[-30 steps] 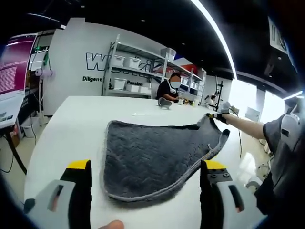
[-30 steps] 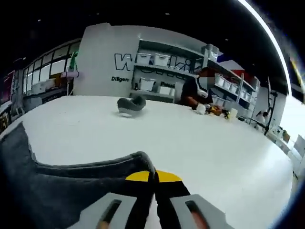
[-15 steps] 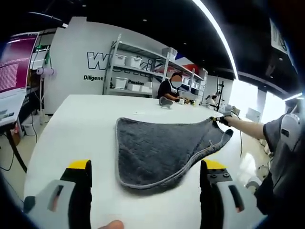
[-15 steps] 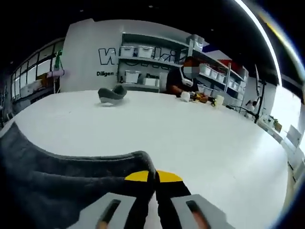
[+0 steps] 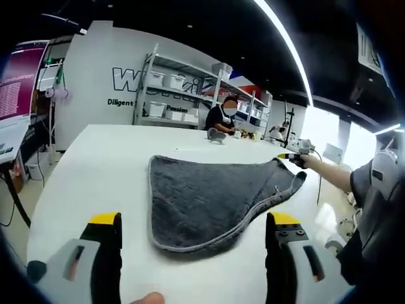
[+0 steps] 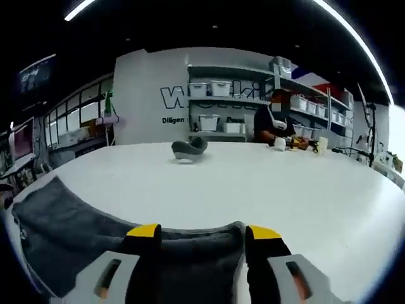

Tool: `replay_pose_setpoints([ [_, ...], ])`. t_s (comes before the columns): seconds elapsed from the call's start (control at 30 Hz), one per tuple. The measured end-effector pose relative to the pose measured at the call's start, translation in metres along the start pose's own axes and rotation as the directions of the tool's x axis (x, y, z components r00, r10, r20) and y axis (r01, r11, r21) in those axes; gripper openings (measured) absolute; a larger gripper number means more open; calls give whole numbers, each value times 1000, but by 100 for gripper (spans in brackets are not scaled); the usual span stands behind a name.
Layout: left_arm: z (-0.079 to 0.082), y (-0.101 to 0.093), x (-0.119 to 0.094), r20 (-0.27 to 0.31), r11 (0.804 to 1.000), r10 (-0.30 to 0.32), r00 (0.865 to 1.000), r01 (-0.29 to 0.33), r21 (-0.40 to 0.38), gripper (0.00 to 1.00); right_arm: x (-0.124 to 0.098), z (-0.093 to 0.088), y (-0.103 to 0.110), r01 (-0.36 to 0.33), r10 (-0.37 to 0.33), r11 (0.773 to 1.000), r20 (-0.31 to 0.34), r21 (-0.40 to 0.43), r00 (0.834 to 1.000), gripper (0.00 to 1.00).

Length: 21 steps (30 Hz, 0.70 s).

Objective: Fold the towel on the table until its edges align and the towel forms a compact rectangular stack.

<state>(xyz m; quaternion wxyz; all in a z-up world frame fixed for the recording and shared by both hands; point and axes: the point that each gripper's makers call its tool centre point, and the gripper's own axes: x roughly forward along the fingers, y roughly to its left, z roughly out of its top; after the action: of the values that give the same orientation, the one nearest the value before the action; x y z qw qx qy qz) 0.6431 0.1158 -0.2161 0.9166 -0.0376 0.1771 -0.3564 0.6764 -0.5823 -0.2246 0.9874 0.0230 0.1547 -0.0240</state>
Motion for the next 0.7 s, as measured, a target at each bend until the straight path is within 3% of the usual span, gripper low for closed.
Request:
replay_pose_setpoints([
  [0.17, -1, 1, 3, -2, 1000, -1, 1000, 1, -6, 99, -20, 18, 21, -83, 83, 997, 71, -8, 994, 66],
  [0.27, -1, -2, 6, 1, 1000, -10, 1000, 10, -6, 99, -32, 21, 37, -112, 114, 993, 80, -19, 990, 71],
  [0.47, 0, -8, 11, -2, 1000, -31, 1000, 31, 1, 99, -57, 14, 82, -203, 209, 974, 53, -97, 977, 84],
  [0.7, -2, -10, 15, -5, 999, -41, 999, 40, -2, 99, -86, 3, 118, -290, 295, 952, 35, -101, 955, 94],
])
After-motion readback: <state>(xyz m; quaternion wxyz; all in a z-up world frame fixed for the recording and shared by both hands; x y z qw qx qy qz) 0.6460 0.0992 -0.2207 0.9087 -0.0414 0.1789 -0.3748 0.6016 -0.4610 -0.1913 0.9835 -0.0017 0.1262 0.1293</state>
